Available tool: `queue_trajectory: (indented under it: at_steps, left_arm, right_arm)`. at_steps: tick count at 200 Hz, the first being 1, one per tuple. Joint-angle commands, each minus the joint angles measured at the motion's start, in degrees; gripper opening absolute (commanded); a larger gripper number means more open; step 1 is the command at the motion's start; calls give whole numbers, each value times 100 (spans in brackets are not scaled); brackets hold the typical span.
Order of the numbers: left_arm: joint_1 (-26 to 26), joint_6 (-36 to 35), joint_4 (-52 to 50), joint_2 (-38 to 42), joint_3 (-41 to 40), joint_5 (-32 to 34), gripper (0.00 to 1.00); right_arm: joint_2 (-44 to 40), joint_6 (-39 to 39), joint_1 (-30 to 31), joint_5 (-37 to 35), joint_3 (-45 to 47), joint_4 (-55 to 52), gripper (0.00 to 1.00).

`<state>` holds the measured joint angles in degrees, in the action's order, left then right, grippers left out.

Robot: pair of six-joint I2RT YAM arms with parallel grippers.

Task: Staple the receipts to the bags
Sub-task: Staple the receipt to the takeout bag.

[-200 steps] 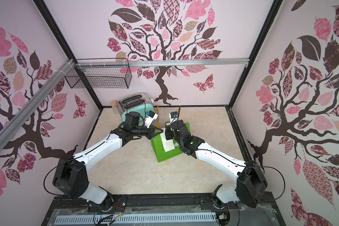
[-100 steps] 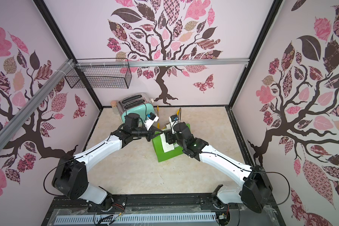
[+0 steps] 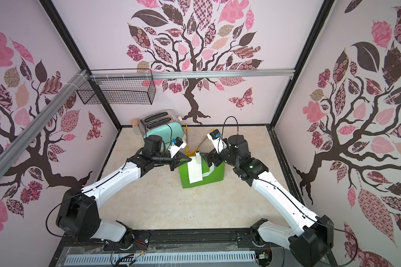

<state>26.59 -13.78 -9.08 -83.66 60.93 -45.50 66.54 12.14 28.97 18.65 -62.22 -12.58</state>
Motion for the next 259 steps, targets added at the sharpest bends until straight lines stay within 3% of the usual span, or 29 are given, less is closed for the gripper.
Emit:
queue_trajectory:
  at_steps: [1, 40, 81, 205, 259]
  left_arm:
    - [-22, -423, -101, 200, -137, -303, 0]
    - [-22, -708, -103, 322, -298, -321, 0]
    - [-22, -820, -199, 361, -288, -301, 0]
    - [28, -1680, -511, 693, -615, -186, 0]
    - [83, -1780, -590, 693, -615, -212, 0]
  right_arm:
    - [261, 1054, 1, 1653, -372, -562, 100]
    - [901, 1566, -41, 2245, -962, -1164, 100]
    - [1216, 2103, -50, 2136, -1168, -1653, 94]
    - [1519, 2108, -42, 2248, -1081, -2183, 80]
    - [1784, 2173, 167, 2352, -1309, -2261, 81]
